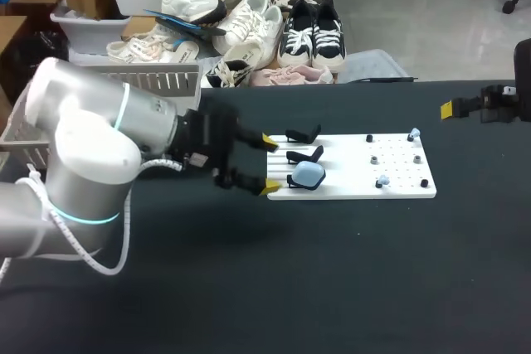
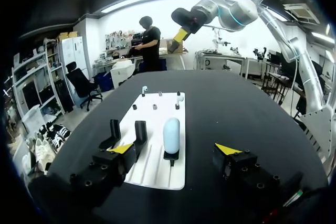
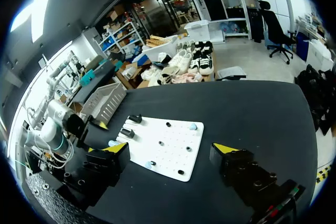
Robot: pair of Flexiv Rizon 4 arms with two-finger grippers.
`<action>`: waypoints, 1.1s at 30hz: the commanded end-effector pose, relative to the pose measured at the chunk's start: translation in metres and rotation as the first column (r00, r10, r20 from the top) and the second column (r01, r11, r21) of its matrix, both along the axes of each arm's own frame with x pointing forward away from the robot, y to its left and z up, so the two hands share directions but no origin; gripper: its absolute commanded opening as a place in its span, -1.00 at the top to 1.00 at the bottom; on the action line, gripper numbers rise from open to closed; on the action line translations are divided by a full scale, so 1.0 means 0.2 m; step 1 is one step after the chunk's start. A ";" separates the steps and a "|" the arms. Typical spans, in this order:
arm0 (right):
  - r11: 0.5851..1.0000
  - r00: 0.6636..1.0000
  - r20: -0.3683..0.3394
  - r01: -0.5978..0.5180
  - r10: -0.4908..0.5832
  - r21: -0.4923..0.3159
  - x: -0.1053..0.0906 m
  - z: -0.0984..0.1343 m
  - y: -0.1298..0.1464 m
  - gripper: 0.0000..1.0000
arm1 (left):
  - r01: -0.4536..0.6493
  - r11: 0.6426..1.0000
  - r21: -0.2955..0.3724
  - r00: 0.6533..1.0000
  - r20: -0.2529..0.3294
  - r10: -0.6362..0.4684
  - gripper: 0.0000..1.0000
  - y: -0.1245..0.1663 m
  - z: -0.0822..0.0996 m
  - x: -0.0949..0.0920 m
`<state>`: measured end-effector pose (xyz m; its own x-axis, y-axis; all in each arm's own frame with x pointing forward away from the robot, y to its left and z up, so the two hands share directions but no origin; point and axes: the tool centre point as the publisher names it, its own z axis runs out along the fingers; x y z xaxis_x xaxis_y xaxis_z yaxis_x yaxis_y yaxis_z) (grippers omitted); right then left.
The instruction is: Pick up each earbud case from the left stands, insert the matching earbuds, close the lid, and place the case in the box.
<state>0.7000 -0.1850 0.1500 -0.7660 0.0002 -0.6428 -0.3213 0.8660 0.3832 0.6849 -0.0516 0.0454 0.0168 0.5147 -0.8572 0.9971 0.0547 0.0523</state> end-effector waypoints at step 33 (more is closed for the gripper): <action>1.000 1.000 0.000 0.000 0.000 0.000 0.00 0.00 0.00 -1.00 | 0.021 1.000 -0.016 0.999 -0.043 -0.022 -1.00 -0.20 -0.14 0.03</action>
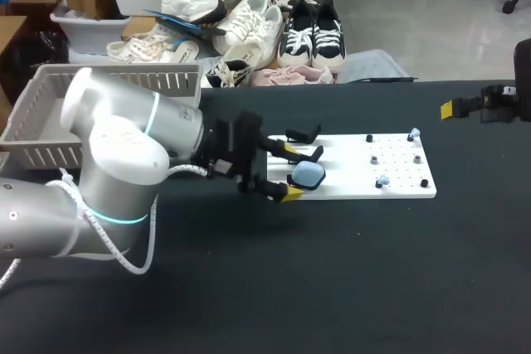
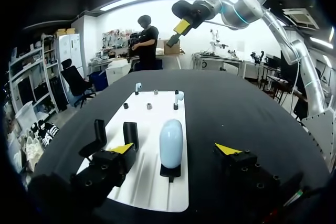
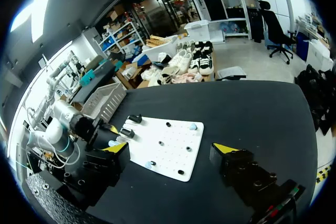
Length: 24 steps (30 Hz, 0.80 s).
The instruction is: Pick up each earbud case from the left stands, insert the matching earbuds, close the lid, and place the case in the box.
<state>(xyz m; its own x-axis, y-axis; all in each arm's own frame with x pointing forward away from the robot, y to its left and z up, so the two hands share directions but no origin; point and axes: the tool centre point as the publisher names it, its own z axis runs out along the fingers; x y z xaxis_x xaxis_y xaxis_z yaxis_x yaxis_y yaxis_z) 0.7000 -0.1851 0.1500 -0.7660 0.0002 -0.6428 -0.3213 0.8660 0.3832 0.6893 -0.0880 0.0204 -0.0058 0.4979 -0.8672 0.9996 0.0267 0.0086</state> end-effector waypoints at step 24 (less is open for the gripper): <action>1.000 1.000 0.000 0.000 0.000 0.000 0.00 0.00 0.00 -1.00 | -0.024 1.000 0.008 0.999 -0.038 0.024 -0.65 -0.04 -0.04 0.03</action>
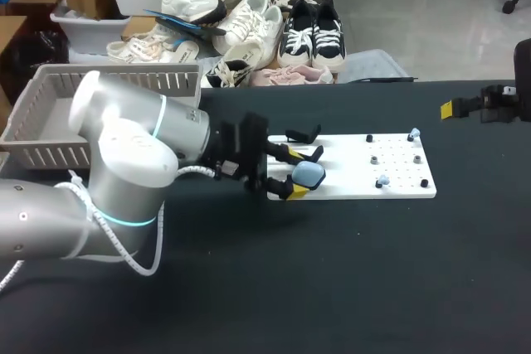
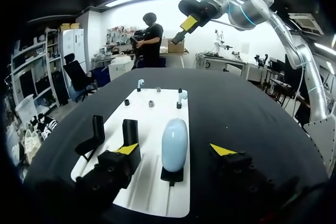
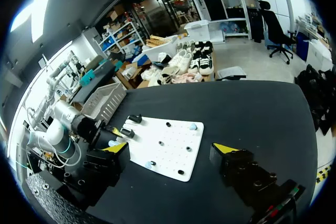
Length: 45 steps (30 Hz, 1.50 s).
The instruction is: Pick up each earbud case from the left stands, insert the matching earbuds, close the lid, and place the case in the box.
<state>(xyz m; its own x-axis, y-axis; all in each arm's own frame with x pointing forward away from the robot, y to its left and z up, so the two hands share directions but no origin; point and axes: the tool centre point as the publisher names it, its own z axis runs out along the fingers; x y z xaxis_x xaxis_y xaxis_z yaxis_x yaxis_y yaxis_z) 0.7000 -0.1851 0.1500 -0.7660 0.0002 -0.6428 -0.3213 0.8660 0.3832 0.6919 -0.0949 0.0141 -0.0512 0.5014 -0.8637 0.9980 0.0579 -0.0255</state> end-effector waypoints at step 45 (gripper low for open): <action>1.000 1.000 0.000 0.000 0.000 0.000 0.00 0.00 0.00 -1.00 | 0.013 1.000 -0.003 0.999 -0.036 -0.014 0.20 -0.04 -0.01 0.01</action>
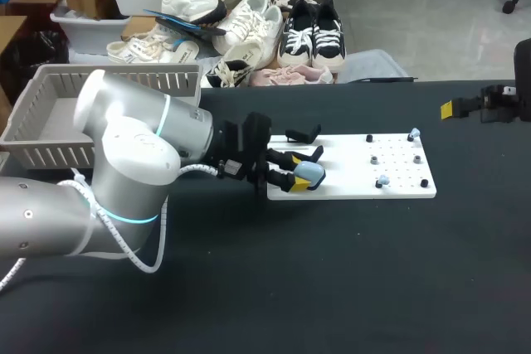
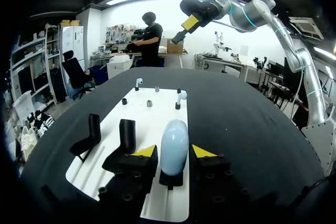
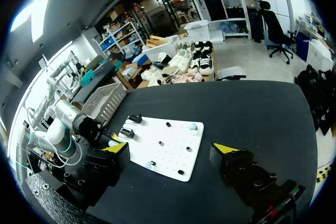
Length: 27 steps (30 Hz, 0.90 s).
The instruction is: Pick up each earbud case from the left stands, insert the matching earbuds, close the lid, and place the case in the box.
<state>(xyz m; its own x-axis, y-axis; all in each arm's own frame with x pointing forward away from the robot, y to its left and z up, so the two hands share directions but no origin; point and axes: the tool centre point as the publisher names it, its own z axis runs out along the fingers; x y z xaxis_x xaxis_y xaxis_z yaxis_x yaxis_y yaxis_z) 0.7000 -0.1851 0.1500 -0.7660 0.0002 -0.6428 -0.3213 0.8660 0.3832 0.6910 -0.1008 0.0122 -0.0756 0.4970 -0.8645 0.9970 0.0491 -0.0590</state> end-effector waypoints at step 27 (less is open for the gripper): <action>1.000 1.000 0.000 0.000 0.000 0.000 0.00 0.00 0.00 -1.00 | 0.002 1.000 -0.014 1.000 -0.004 -0.002 1.00 -0.01 0.04 0.00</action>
<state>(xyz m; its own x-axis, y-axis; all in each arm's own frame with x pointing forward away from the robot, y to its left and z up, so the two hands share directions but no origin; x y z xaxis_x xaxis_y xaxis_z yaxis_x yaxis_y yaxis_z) 0.7000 -0.1851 0.1500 -0.7660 0.0002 -0.6428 -0.3213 0.8660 0.3832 0.6921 -0.1036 0.0168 -0.0800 0.4903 -0.8679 0.9968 0.0457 -0.0661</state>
